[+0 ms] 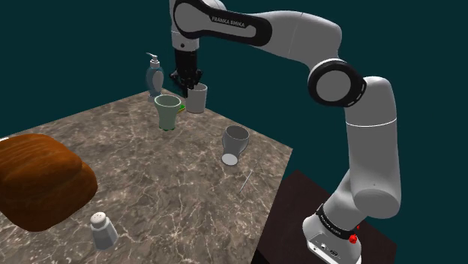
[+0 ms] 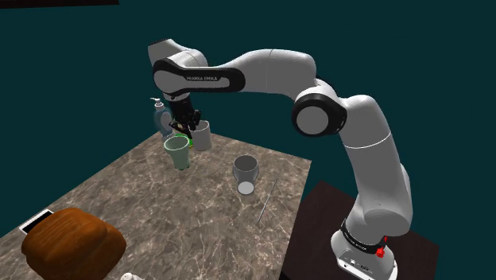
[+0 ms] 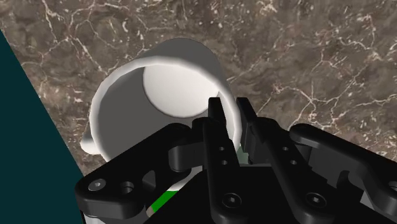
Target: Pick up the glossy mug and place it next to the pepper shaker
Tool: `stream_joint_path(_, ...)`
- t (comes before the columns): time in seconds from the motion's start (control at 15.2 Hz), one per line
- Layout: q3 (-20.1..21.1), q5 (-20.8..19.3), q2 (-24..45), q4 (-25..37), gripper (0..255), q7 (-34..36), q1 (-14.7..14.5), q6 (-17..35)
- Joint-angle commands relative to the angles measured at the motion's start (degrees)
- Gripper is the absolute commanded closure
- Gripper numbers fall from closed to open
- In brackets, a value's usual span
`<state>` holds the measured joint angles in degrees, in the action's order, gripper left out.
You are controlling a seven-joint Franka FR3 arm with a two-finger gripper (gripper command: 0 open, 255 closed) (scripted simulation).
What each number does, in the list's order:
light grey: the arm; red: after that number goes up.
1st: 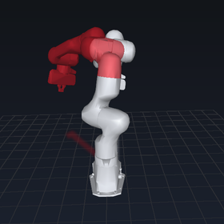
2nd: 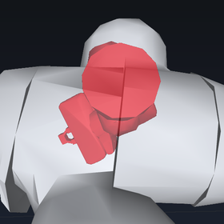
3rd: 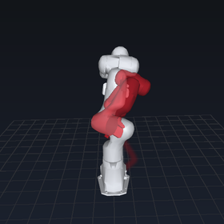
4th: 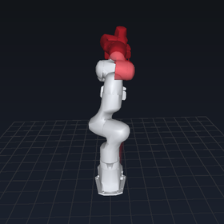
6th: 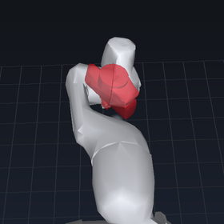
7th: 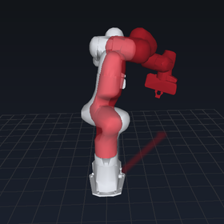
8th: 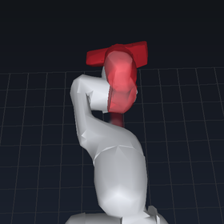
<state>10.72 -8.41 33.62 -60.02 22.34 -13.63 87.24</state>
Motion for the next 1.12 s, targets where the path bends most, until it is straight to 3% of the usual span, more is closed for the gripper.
stream_joint_path(0.0, 0.01, -0.04, 0.30, 2.03, 255, -0.02, -0.26, -1.73)
stream_joint_path(0.46, -0.19, -0.47, 3.30, 11.86, 255, -0.52, -1.29, -8.50)
stream_joint_path(0.73, 1.08, 0.15, -1.75, 3.46, 255, 4.09, -3.75, -5.43)
stream_joint_path(1.06, 2.67, 0.64, -5.18, -2.11, 255, 9.82, -7.39, -3.58)
